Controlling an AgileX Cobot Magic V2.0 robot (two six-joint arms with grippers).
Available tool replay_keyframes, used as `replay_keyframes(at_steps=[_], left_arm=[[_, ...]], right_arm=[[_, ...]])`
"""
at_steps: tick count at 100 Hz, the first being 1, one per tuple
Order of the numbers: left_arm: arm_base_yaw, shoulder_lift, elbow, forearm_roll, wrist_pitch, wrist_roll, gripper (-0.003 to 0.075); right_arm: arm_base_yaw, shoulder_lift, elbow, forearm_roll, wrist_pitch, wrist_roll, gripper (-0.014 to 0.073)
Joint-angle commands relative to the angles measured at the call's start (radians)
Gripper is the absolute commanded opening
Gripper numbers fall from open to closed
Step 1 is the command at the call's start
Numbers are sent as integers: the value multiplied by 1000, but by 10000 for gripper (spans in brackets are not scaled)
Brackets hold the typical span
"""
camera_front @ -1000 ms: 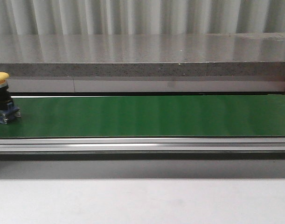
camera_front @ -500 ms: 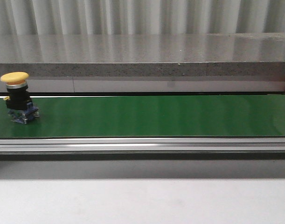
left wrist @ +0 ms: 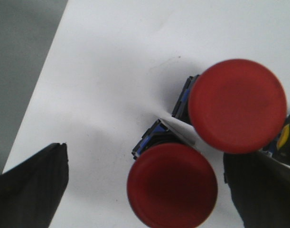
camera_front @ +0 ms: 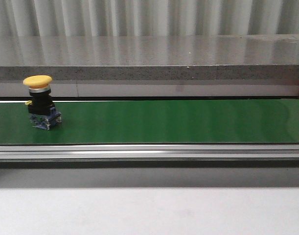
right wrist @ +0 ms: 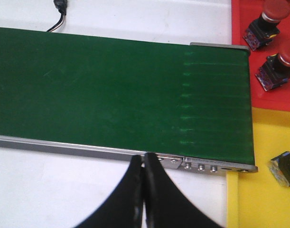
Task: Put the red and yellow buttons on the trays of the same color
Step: 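Move the left gripper to a red button in the cluster and grasp it, then set the red button on the green belt and open the left gripper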
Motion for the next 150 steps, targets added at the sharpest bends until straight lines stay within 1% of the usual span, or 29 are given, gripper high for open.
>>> replay_keyframes(at_steps=[1,4,11,23,25,30,37,68,85,94,113,129,150], left_arm=[[3,-52,-31,1,-18,3,561],[3,-52,-31,1,-16,3,531],[3,-52,-31,1,-9,3,426],[3,-52,-31,1,15,3,187],[3,-52,-31,1,19,3,162],[3,-56,-31,1,29,3,69],[3,-63,-31,-4,44,3,-21],[3,-193,-31,-11,84,-6,-20],[3,-301,-31,-64,107,-6,-20],[-14,-348,-31,-76,116,-4,-20],[-102,-417,-31,-79,123,3,-20],[-206,-419,-31,-79,170,7,-20],[-312,-419,20,-79,168,22,-20]], right_arm=[[-1,-8,-25,21,-48,-1,-67],[-1,-8,-25,21,-48,-1,-67],[-1,-8,-25,21,-48,-1,-67],[-1,-8,-25,21,-48,-1,-67],[-1,-8,-25,21,-48,-1,-67],[-1,-8,-25,21,-48,-1,-67],[-1,-8,-25,21,-48,-1,-67],[-1,-8,-25,21,-48,-1,-67],[-1,-8,-25,21,-48,-1,-67],[-1,-8,-25,21,-48,-1,-67],[-1,-8,-25,21,-48,-1,-67],[-1,-8,-25,21,-48,-1,-67],[-1,-8,-25,21,-48,-1,-67]])
